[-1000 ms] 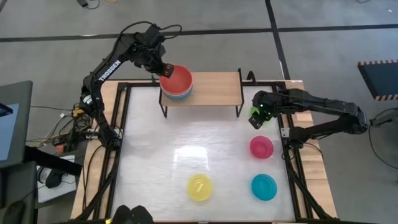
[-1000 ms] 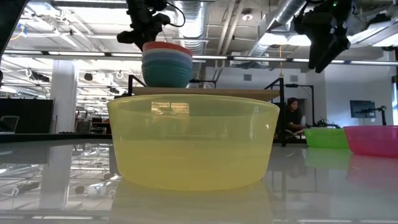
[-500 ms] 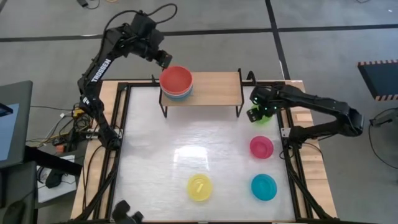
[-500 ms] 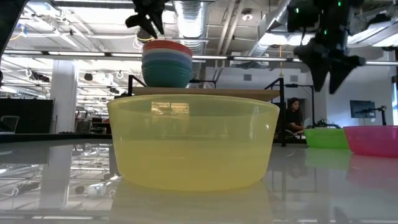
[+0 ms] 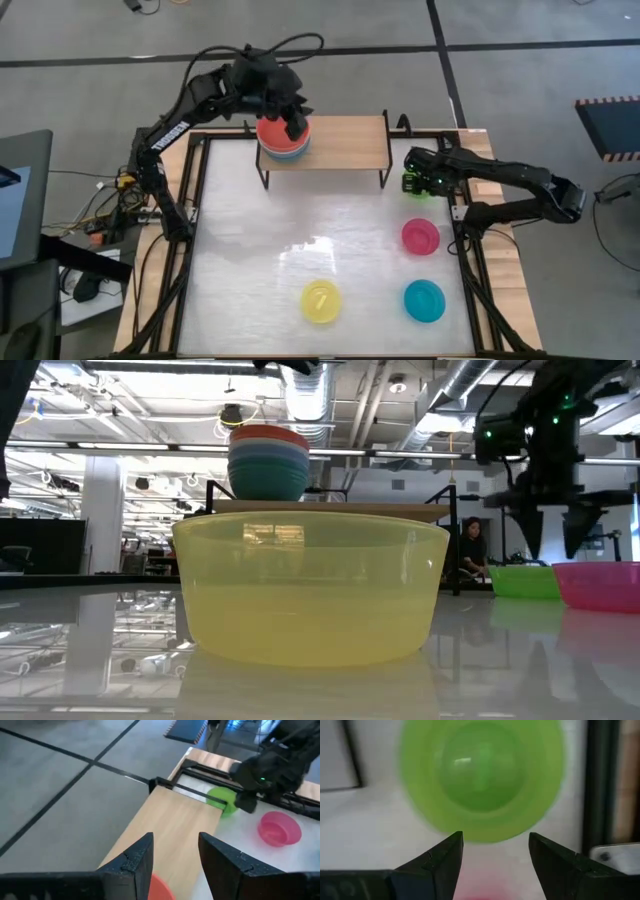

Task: Place and stack bowls onto a shelf
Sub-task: Put the transparent green bowl on the shelf

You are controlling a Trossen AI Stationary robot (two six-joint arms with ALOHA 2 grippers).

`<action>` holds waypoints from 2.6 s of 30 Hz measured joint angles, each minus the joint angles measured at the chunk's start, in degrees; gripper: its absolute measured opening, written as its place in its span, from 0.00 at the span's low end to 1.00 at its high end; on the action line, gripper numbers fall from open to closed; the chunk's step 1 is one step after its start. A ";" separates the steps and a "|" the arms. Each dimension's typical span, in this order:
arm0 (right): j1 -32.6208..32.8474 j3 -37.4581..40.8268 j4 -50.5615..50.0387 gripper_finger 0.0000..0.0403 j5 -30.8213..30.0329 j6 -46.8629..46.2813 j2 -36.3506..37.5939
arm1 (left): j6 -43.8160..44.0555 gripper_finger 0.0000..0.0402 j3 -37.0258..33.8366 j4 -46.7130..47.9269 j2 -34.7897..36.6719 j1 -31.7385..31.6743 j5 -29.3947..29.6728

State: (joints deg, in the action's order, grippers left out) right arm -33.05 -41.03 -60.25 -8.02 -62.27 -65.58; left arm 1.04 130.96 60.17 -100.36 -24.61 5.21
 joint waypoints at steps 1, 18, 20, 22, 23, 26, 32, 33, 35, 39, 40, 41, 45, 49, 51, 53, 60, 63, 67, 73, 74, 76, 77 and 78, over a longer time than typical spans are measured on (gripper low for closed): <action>-0.48 0.68 0.39 0.63 -0.04 -0.47 0.00 | 0.03 0.35 0.00 0.49 0.00 0.37 0.06; -9.32 6.70 12.79 0.55 -0.12 -3.33 -0.02 | 0.16 0.35 -4.02 3.71 -0.05 3.66 1.50; -9.98 6.70 12.84 0.49 -0.71 -3.29 -0.06 | 0.16 0.35 -4.59 3.38 -0.04 3.72 1.35; -10.69 6.68 12.93 0.41 -1.09 -2.63 -0.51 | -0.22 0.35 -5.04 3.20 -0.04 3.66 1.43; -11.02 6.68 13.02 0.37 -1.13 -1.96 -0.86 | -0.57 0.35 -5.64 2.62 -0.04 3.66 1.52; -11.33 6.68 12.87 0.25 -1.54 -0.45 -1.84 | -0.30 0.35 -8.20 0.24 -0.02 3.62 1.29; -11.06 6.44 14.91 0.08 -3.80 2.43 -3.91 | 0.65 0.35 -12.05 -0.70 -0.07 4.89 -1.08; -10.69 6.44 15.04 0.07 -3.99 2.96 -3.91 | 1.25 0.35 -12.21 -0.13 -0.07 5.26 -1.16; -9.72 6.47 14.86 0.06 -4.44 3.47 -3.47 | 1.59 0.35 -12.25 0.82 -0.07 5.97 -1.39; -7.68 6.58 14.06 0.07 -4.47 3.62 -0.67 | 1.19 0.35 -12.26 2.72 -0.07 7.53 -0.23; -7.20 6.61 13.65 0.07 -4.41 3.66 0.18 | 1.14 0.35 -12.26 3.10 -0.07 7.91 0.22; -6.65 6.61 13.14 0.07 -4.39 3.66 1.05 | 1.13 0.35 -12.26 3.38 -0.07 8.16 0.72; -3.69 6.64 8.81 0.06 -4.41 2.57 5.17 | 0.98 0.35 -12.26 2.83 -0.07 8.66 1.42; 0.61 6.12 3.40 0.06 -4.29 0.86 9.81 | 1.04 0.35 -12.26 0.63 -0.07 8.75 1.50; 3.22 4.89 0.87 0.06 -4.29 -0.01 12.00 | 1.10 0.35 -12.26 -0.86 -0.07 8.77 1.37; 5.92 3.21 -0.72 0.06 -4.27 -0.33 14.07 | 1.18 0.35 -12.24 -2.25 -0.07 8.75 0.84; 15.13 -3.69 -2.85 0.06 -3.01 -1.76 17.46 | 5.10 0.35 -12.20 -6.03 -0.90 9.23 -0.46; 19.39 -6.51 -2.72 0.06 -3.28 -1.38 17.41 | 6.71 0.35 -12.18 -6.43 -2.62 10.07 -0.47; 24.69 -10.10 -1.87 0.06 -6.14 0.45 15.90 | 8.01 0.35 -12.18 -7.43 -5.29 11.52 -2.07; 29.02 -14.57 0.25 0.06 -11.35 5.74 11.30 | 8.54 0.35 -12.26 -8.77 -9.24 13.34 -6.53; 29.72 -15.23 0.98 0.06 -11.91 6.95 10.29 | 8.78 0.35 -12.26 -9.23 -9.67 13.63 -6.54; 30.92 -16.59 1.93 0.06 -13.34 9.54 8.61 | 9.08 0.35 -12.26 -10.22 -10.32 14.14 -6.49; 31.74 -17.39 2.20 0.06 -14.27 10.73 7.45 | 9.13 0.35 -12.26 -10.20 -10.40 14.26 -6.45; 32.42 -18.09 3.17 0.06 -14.91 11.66 6.68 | 9.19 0.35 -12.26 -10.46 -10.43 14.32 -6.47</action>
State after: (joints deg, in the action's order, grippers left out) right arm -0.63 -59.12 -57.08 -22.93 -50.61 -58.91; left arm 10.23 118.69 49.71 -110.78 -10.29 -1.26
